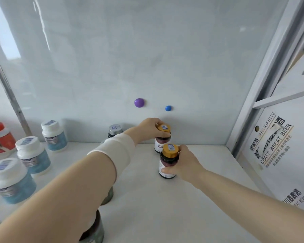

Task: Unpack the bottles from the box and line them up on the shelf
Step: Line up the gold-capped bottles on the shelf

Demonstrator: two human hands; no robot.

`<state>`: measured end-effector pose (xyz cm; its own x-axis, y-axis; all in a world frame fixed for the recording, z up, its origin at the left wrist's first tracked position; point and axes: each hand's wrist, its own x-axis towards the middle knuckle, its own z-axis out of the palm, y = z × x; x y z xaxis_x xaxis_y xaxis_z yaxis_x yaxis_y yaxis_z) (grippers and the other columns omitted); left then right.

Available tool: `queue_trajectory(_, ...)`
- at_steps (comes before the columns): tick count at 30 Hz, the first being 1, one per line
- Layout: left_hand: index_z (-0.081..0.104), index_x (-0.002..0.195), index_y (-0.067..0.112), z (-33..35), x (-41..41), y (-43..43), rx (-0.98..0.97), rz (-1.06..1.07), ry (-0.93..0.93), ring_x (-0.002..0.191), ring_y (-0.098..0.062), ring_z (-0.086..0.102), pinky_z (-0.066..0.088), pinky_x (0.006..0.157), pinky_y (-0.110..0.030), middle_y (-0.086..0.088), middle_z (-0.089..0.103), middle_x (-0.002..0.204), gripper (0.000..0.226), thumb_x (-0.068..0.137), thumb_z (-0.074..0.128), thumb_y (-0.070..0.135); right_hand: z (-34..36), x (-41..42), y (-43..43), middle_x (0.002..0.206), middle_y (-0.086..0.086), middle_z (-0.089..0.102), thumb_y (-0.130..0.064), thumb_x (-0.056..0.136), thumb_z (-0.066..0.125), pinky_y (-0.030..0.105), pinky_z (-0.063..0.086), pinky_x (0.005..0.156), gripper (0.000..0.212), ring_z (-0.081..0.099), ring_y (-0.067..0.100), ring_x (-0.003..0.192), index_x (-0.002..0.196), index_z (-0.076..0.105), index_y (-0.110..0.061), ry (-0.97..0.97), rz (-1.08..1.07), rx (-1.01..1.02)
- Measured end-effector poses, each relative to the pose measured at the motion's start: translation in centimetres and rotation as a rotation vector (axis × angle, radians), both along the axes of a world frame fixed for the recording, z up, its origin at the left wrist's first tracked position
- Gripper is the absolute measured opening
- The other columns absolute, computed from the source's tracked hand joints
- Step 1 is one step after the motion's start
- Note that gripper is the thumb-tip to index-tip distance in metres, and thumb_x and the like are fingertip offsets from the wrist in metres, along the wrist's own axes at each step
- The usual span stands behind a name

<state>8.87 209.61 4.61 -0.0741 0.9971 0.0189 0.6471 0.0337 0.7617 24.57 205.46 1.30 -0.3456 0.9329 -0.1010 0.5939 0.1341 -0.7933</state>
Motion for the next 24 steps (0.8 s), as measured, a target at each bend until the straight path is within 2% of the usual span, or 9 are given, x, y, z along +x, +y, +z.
queue_trajectory(3,0.06,0.113,0.008,-0.2,0.0,0.3,0.021,0.01,0.03,0.09,-0.017,0.052,0.042,0.069,-0.021,-0.001,0.056,0.099,0.038,0.08,0.071,0.024,-0.5,-0.4,0.4,0.121,0.003,0.054,-0.011,0.071,0.078,0.021,0.037,0.08,0.064,0.048,0.014,0.098,0.123,0.042,-0.008,0.028,-0.008,0.021)
queue_trajectory(5,0.06,0.111,0.006,-0.3,0.0,0.4,0.04,0.025,0.063,0.089,-0.017,0.051,0.041,0.07,-0.022,-0.002,0.055,0.098,0.038,0.08,0.072,0.024,-0.6,-0.5,0.7,0.123,0.004,0.053,-0.012,0.07,0.079,0.022,0.037,0.08,0.065,0.049,0.015,0.099,0.123,0.041,-0.008,0.034,-0.013,0.031)
queue_trajectory(9,0.059,0.112,0.006,-0.4,0.0,0.6,0.048,0.031,0.114,0.09,-0.017,0.049,0.038,0.062,-0.017,-0.002,0.054,0.098,0.042,0.079,0.072,0.027,-0.9,-0.9,1.0,0.125,0.006,0.052,-0.013,0.069,0.08,0.023,0.038,0.08,0.068,0.052,0.02,0.108,0.124,0.04,-0.007,0.025,-0.017,0.046)
queue_trajectory(13,0.056,0.117,0.009,-0.5,0.2,0.5,0.046,0.037,0.153,0.093,-0.015,0.048,0.039,0.063,-0.018,0.001,0.052,0.101,0.046,0.079,0.073,0.029,-1.2,-1.3,1.2,0.124,0.008,0.052,-0.014,0.068,0.08,0.024,0.04,0.081,0.066,0.053,0.023,0.11,0.121,0.041,-0.007,0.017,-0.031,0.058)
queue_trajectory(16,0.055,0.117,0.009,-0.6,0.3,0.4,0.044,0.051,0.149,0.093,-0.015,0.048,0.035,0.062,-0.011,0.001,0.052,0.102,0.047,0.079,0.073,0.03,-1.3,-1.3,1.4,0.125,0.008,0.051,-0.015,0.069,0.079,0.025,0.041,0.082,0.066,0.053,0.023,0.111,0.121,0.04,-0.007,0.012,-0.03,0.058)
queue_trajectory(19,0.054,0.117,0.01,-0.5,0.4,0.3,0.033,0.052,0.171,0.092,-0.016,0.048,0.035,0.06,-0.012,0.001,0.052,0.102,0.048,0.079,0.072,0.032,-1.3,-1.2,1.3,0.127,0.007,0.05,-0.017,0.069,0.08,0.024,0.04,0.083,0.068,0.052,0.022,0.113,0.123,0.04,-0.008,0.0,-0.014,0.052)
queue_trajectory(22,0.051,0.12,0.01,-0.5,0.5,0.1,0.023,0.059,0.176,0.096,-0.016,0.049,0.042,0.071,-0.02,-0.002,0.056,0.109,0.052,0.078,0.073,0.033,-1.0,-0.8,1.0,0.13,0.005,0.048,-0.02,0.07,0.08,0.022,0.04,0.084,0.072,0.052,0.02,0.115,0.128,0.038,-0.011,-0.014,0.009,0.048)
queue_trajectory(24,0.049,0.122,0.01,-0.4,0.5,-0.3,0.022,0.072,0.161,0.099,-0.016,0.049,0.04,0.079,-0.024,-0.004,0.057,0.119,0.055,0.078,0.073,0.032,-0.6,-0.3,0.8,0.134,0.004,0.045,-0.023,0.07,0.08,0.024,0.041,0.087,0.077,0.05,0.018,0.118,0.132,0.036,-0.012,-0.027,0.031,0.042)
